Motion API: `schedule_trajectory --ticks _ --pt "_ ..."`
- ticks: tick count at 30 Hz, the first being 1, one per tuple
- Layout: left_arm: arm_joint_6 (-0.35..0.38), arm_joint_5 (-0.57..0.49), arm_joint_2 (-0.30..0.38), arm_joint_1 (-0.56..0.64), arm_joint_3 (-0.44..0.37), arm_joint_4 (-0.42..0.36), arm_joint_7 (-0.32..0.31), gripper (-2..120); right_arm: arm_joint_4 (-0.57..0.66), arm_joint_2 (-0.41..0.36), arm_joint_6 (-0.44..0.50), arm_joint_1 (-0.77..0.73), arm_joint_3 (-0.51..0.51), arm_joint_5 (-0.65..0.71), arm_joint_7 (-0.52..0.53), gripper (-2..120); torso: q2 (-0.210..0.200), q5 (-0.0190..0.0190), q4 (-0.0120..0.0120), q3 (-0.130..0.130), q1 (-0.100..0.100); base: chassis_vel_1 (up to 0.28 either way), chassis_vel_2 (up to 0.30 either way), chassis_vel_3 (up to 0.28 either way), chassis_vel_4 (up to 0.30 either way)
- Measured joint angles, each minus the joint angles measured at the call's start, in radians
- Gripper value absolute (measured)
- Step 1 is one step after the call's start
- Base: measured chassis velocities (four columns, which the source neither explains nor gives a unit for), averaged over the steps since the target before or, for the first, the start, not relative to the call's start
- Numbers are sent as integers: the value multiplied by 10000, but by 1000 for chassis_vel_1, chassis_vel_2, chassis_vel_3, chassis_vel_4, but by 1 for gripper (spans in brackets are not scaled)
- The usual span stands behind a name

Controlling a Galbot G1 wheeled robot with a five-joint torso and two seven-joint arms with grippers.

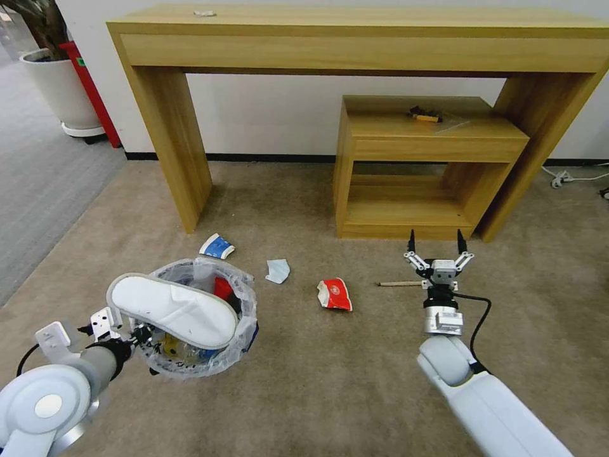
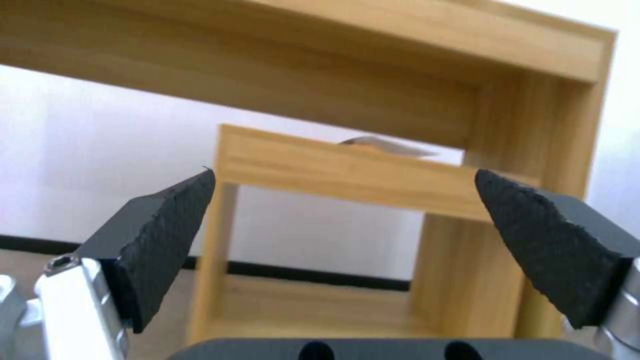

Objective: Pick up the trash bin and place the garbage on the floor into it.

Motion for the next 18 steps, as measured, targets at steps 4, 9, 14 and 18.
schedule_trajectory --ticks 4,9,14,18 --pt "0 29 21 -1 -76 65 46 0 -173 399 7 -39 -162 -109 -23 99 0 -1 1 1 0 110 106 -98 -113" --pt "0 18 116 -12 -172 168 65 0 -367 708 99 -27 -257 -200 -82 98 0 -1 0 0 0 106 93 -116 -104" --pt "0 35 46 -48 -153 206 71 0 -543 1055 170 47 -267 -318 -140 97 -1 -1 -1 1 0 99 90 -114 -99" --pt "0 55 45 -45 -161 220 71 0 -661 1259 231 72 -244 -456 -157 97 0 0 0 0 0 111 112 -103 -111"
